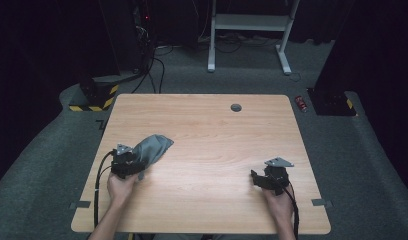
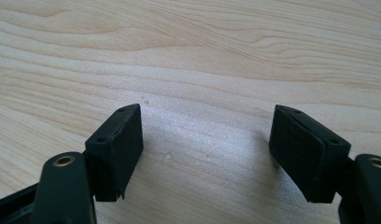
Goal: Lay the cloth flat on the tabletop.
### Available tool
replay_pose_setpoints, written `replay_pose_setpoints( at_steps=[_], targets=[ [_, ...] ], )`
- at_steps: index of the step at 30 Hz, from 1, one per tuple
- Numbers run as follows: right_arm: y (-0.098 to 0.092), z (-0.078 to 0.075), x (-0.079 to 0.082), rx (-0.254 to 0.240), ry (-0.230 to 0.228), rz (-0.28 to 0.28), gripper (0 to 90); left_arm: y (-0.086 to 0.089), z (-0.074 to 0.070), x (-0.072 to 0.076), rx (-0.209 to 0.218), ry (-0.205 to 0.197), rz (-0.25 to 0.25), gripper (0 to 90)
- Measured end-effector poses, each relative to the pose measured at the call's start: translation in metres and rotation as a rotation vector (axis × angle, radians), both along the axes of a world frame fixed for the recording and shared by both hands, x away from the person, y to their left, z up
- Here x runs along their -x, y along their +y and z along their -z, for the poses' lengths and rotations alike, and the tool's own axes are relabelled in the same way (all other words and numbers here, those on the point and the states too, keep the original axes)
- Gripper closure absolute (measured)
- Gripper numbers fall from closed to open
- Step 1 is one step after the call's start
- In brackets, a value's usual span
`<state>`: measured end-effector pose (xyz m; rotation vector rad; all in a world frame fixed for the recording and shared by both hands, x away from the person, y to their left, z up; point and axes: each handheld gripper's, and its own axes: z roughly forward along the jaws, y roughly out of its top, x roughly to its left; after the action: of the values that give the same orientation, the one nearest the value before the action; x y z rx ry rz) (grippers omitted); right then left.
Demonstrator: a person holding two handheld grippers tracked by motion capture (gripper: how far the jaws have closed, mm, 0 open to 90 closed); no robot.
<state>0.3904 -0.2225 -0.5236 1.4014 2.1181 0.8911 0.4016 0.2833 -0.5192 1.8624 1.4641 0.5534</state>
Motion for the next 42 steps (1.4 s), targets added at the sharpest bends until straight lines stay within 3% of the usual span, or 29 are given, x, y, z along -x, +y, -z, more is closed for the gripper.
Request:
replay_pose_setpoints(
  at_steps=[6,11,14,16,17,23,26,29,42],
  targets=[
    [0.000,0.000,0.000,0.000,0.000,-0.001,25.9,0.000,0.001,-0.001,-0.038,-0.004,-0.011,61.6],
    [0.000,0.000,0.000,0.000,0.000,0.000,25.9,0.006,0.000,-0.001,-0.009,0.008,-0.007,77.8],
    [0.000,0.000,0.000,0.000,0.000,-0.001,25.9,0.006,0.000,-0.001,0.003,0.010,0.003,83.0],
    [0.000,0.000,0.000,0.000,0.000,0.000,25.9,0.006,0.000,-0.001,0.014,0.011,0.007,83.7],
    [0.000,0.000,0.000,0.000,0.000,-0.001,26.0,0.005,0.000,-0.001,0.042,0.012,0.026,83.8],
    [0.000,0.000,0.000,0.000,0.000,-0.001,26.0,-0.008,-0.002,0.002,0.082,0.008,0.094,84.2],
    [0.000,0.000,0.000,0.000,0.000,-0.001,26.0,-0.013,-0.003,0.002,0.081,0.009,0.111,84.4],
    [0.000,0.000,0.000,0.000,0.000,0.000,26.0,-0.025,-0.010,0.000,0.049,0.002,0.166,84.7],
    [0.000,0.000,0.000,-0.001,0.001,0.000,26.0,-0.070,-0.018,-0.006,0.072,-0.006,0.296,85.0]
  ],
)
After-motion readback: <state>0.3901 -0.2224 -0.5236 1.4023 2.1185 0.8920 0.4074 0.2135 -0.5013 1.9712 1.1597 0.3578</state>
